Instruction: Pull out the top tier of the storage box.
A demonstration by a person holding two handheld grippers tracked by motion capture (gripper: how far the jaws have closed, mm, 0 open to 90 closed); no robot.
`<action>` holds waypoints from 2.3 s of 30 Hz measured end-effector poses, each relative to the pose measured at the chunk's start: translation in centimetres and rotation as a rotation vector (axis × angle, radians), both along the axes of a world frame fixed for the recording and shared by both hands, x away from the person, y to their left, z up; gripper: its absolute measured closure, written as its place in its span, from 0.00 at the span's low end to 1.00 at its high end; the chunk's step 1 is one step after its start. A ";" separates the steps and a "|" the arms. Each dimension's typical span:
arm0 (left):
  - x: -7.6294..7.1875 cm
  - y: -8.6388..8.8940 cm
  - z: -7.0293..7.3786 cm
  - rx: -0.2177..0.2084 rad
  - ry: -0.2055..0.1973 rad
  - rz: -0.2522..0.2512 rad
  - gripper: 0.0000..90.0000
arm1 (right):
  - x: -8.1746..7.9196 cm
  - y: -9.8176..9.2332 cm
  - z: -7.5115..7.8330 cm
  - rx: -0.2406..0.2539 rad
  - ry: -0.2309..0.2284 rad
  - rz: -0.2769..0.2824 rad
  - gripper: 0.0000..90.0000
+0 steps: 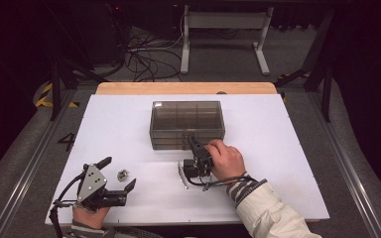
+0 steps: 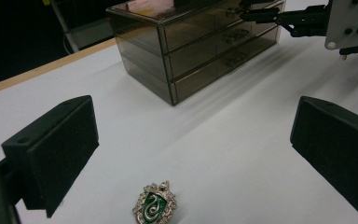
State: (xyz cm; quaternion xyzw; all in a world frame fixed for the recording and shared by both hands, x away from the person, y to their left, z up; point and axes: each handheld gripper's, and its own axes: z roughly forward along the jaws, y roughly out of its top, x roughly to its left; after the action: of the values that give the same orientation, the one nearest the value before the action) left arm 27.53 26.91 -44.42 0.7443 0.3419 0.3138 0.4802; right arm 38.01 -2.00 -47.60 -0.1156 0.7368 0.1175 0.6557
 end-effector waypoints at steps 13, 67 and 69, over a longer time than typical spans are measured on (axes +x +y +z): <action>0.0 0.0 0.0 0.004 0.003 0.000 0.02 | -1.1 -0.2 0.2 0.014 0.002 0.004 0.89; 0.0 -0.1 0.0 -0.001 0.003 0.000 0.02 | -3.2 -2.0 7.2 0.203 0.377 0.131 0.46; 0.0 -0.1 0.0 -0.001 0.002 0.001 0.02 | -3.0 -2.0 7.4 0.194 0.401 0.132 0.46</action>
State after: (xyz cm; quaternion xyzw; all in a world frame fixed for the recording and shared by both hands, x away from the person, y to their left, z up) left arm 27.54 26.86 -44.44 0.7443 0.3431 0.3132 0.4798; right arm 34.98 -4.02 -40.21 -0.0742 0.8286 0.2509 0.4950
